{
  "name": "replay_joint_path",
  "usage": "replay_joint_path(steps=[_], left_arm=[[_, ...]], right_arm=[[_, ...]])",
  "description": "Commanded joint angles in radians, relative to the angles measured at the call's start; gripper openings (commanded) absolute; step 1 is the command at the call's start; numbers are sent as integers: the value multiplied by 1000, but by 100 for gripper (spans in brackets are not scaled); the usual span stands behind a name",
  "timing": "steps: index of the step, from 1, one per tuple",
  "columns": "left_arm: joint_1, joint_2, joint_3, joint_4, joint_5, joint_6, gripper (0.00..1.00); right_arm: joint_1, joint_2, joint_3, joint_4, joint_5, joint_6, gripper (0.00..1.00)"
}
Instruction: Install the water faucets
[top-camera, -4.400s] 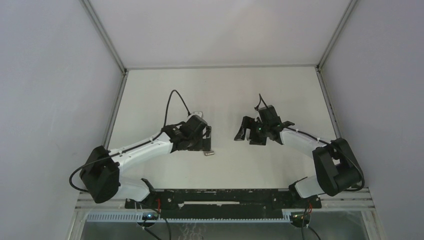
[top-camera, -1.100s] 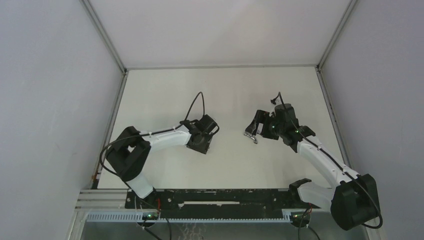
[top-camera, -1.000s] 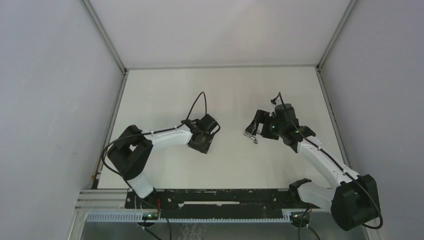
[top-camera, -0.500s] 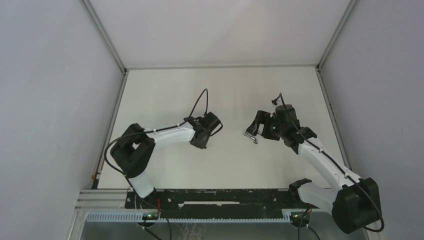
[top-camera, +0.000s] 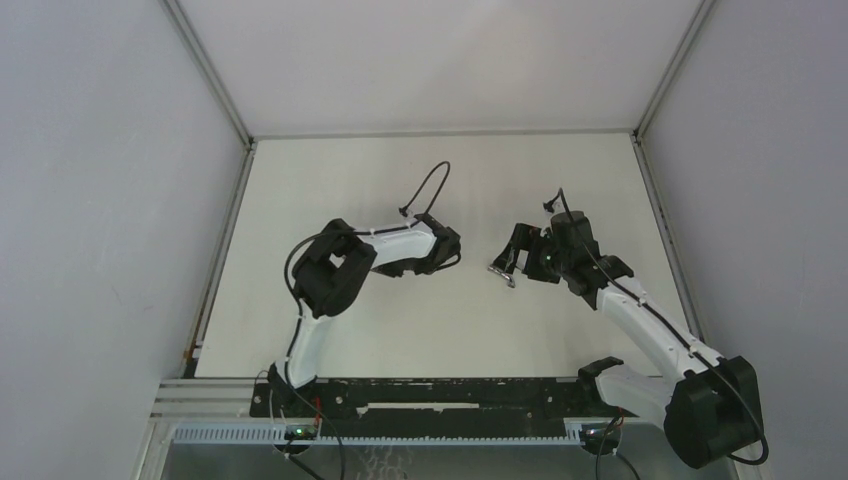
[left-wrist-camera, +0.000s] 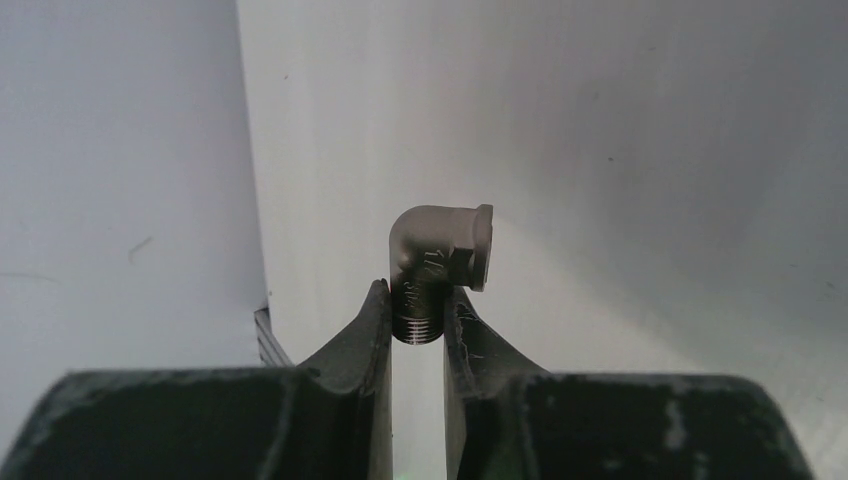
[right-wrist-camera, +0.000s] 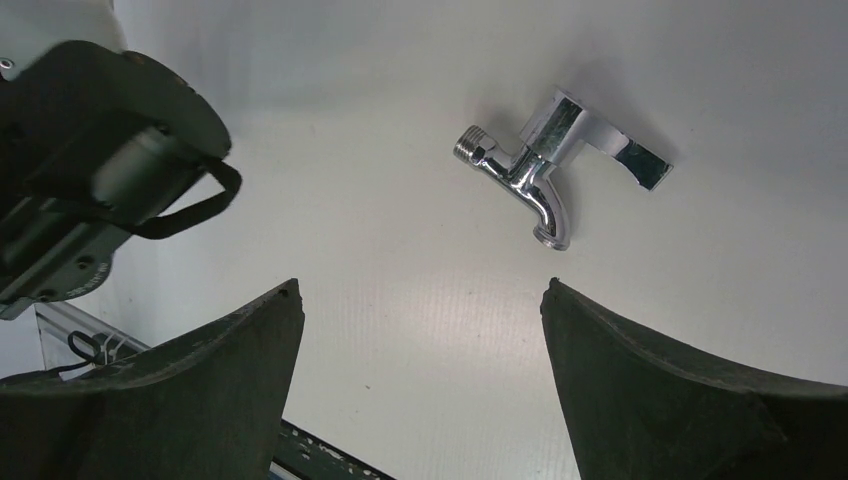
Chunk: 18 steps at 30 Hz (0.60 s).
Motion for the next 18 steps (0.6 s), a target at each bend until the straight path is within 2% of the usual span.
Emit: replay_joint_path(steps=[1,9,18], left_arm=[[-5,22,44,-141,-128,-118,0],[-29,99,45,-107,-68,-82,0],[-65,150,61,-19,13,42,2]], right_arm=[[2,-33,0,8,7,-15,95],[0,-25,-12,29,-5,0,95],[0,-45,-11,12,2,-7,95]])
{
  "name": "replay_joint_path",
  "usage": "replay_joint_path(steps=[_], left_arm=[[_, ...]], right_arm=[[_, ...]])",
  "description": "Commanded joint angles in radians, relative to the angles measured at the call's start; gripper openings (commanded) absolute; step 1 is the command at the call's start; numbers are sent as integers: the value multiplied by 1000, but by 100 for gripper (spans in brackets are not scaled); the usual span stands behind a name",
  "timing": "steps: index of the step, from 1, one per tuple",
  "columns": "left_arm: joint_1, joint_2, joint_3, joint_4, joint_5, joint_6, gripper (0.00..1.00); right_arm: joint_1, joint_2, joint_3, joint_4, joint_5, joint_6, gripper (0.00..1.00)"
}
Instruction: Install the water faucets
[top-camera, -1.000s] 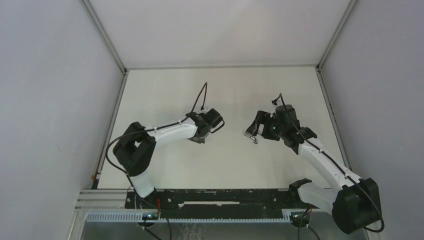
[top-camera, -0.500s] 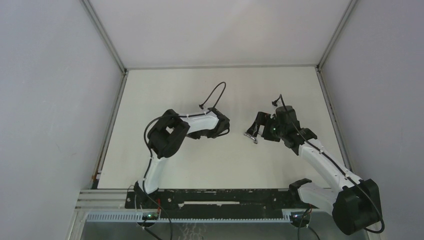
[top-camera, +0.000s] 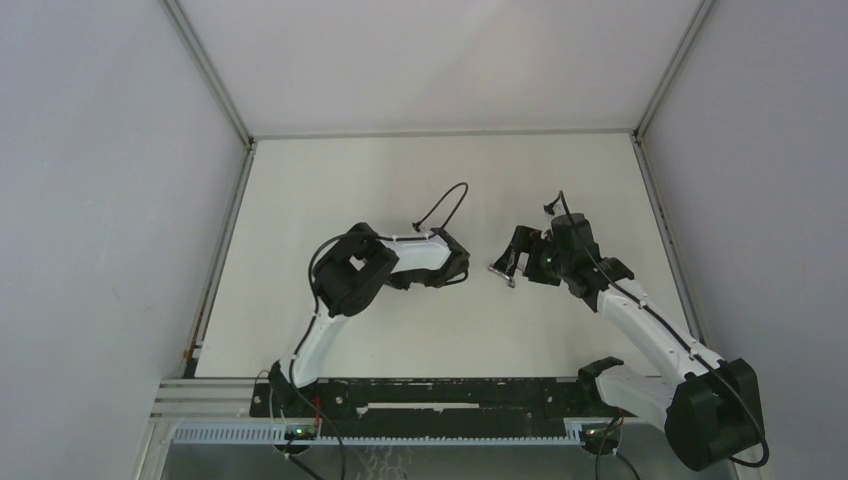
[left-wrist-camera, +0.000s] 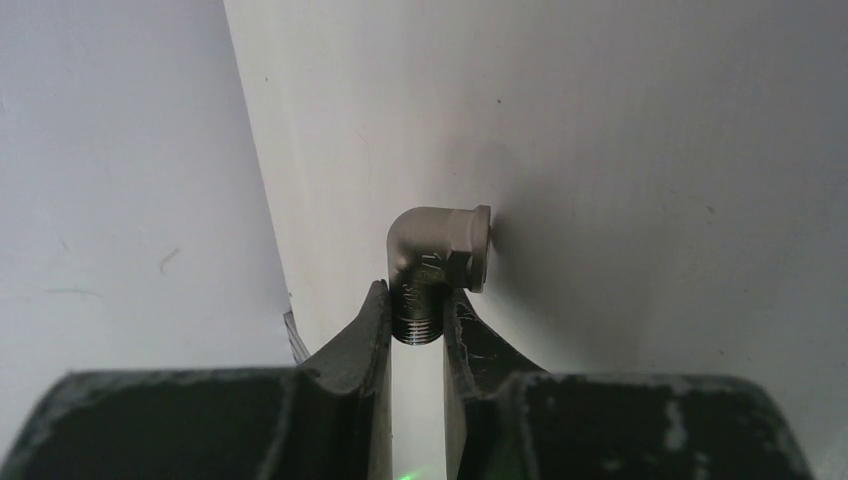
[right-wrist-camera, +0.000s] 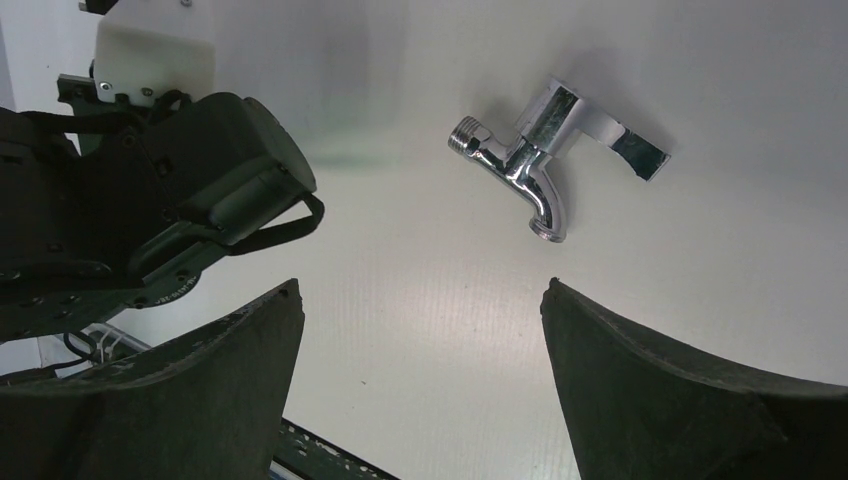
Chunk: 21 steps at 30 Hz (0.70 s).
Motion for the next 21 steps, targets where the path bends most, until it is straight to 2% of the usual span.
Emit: replay_joint_path(steps=[1,6,15,21], left_arm=[[-14,19,46,39,24,64,3],[-20,35,43,66,62,92,17],[-27,42,41,92,101,115,35],[-35,43,48,100,115,124,39]], right_arm=[[-2,-35,6,12,5,-8,95],[-9,-39,6,6,1,-8,95],[-11,-43,5,0,3,-12,95],[-13,-43,5,1,3,-12,95]])
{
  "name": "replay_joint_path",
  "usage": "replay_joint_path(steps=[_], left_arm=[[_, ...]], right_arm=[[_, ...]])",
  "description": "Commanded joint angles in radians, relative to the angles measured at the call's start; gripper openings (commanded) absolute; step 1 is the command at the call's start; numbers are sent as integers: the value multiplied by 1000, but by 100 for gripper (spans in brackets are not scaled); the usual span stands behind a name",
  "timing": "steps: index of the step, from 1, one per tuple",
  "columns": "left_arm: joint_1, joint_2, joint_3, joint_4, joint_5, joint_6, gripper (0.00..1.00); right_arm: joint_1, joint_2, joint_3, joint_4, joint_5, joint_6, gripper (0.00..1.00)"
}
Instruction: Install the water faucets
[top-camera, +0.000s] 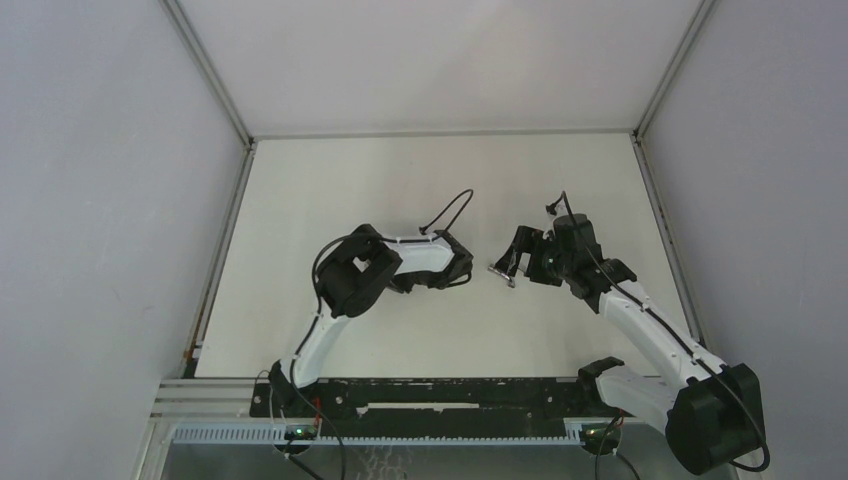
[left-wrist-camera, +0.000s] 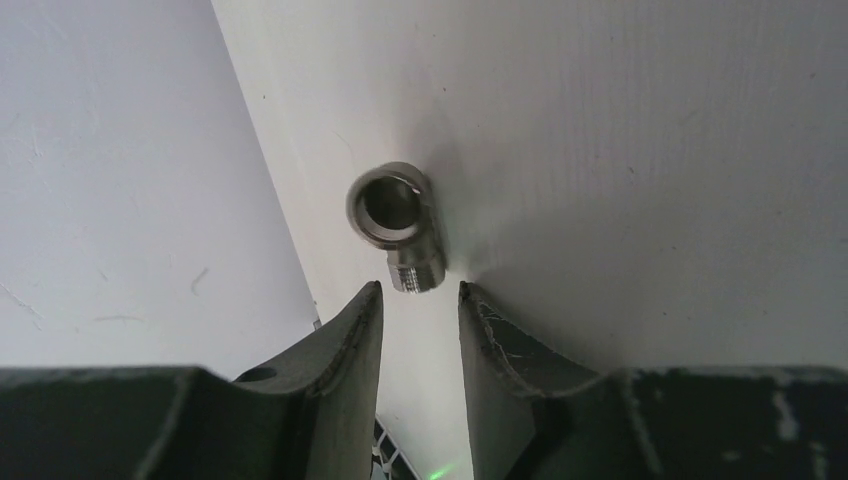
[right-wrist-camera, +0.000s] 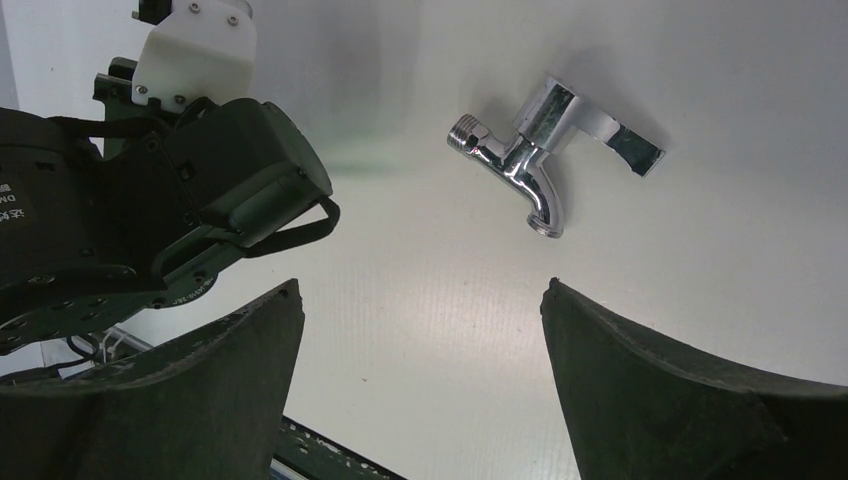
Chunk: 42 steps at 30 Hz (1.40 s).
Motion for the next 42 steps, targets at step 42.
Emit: replay_joint_path(steps=[42], left_arm=[[471,-603,-514,717,779,37,63]], right_arm=[[-3,-16,24,5,3,-21,95]])
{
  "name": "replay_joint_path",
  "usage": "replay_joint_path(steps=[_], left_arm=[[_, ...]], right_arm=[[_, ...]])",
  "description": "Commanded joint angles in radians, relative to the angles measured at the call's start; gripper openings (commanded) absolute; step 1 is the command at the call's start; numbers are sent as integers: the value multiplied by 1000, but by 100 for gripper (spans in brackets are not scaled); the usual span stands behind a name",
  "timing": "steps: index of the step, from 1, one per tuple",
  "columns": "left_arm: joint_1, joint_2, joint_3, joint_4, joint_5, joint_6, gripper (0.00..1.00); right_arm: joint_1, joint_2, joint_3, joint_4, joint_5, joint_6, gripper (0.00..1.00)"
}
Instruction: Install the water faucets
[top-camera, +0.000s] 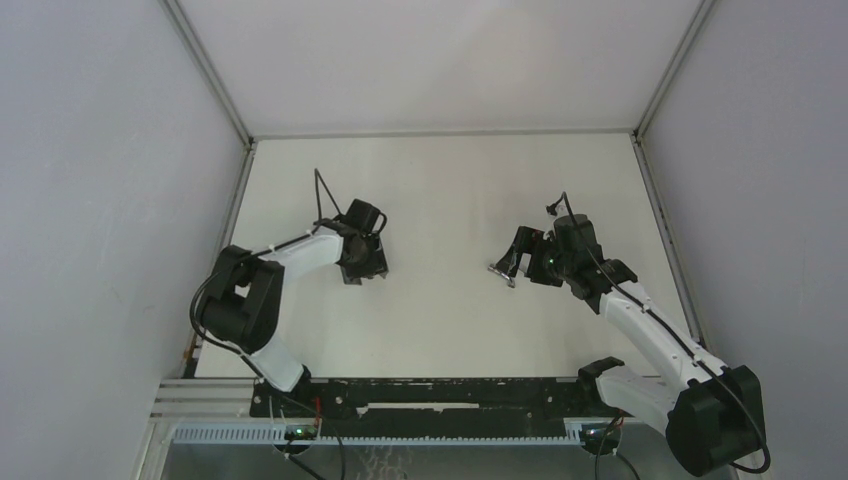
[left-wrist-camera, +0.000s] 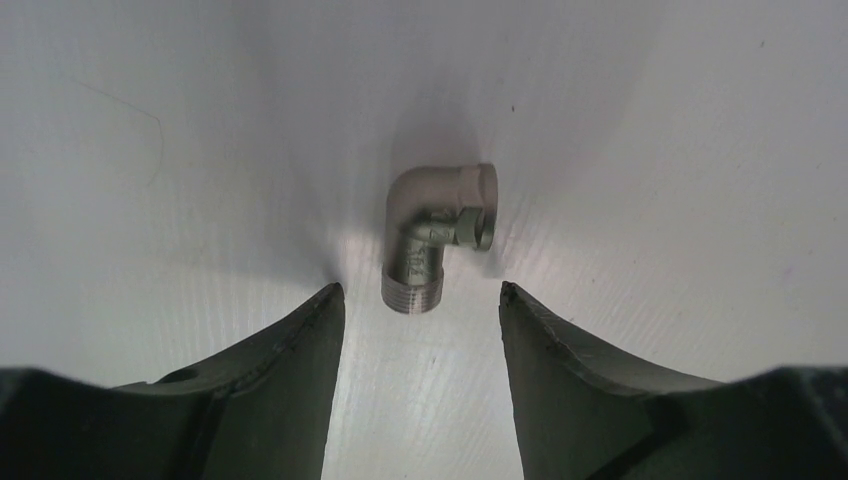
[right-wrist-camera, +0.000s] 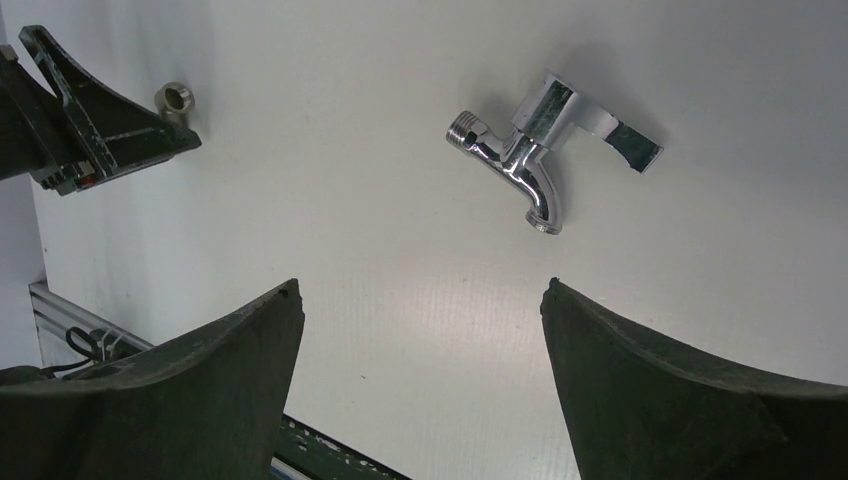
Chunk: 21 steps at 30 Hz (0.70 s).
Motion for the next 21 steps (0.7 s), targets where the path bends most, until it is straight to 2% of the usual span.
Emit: replay_joint_path(steps=[1,7,11,14,18,21], left_arm=[[9,61,76,-11,-95,23,63],[9,101,104,-32,-151,22,56],[6,89,101,2,-116,33,54],[-7,45,74,56,-86,45,55],[-9,43,91,20,-99,45,63],[-9,27,71,-2,-121,11,62]], right_arm=[[-3,-9,24,13,2,-19,95],[-3,-10,24,5,6,-23,95],[-2,-9,24,8,3,-21,95],[-2,-9,24,6,2,-21,95],[-2,-20,20,1,3,-21,95],[-3,-27,16,-3,7,-21,95]])
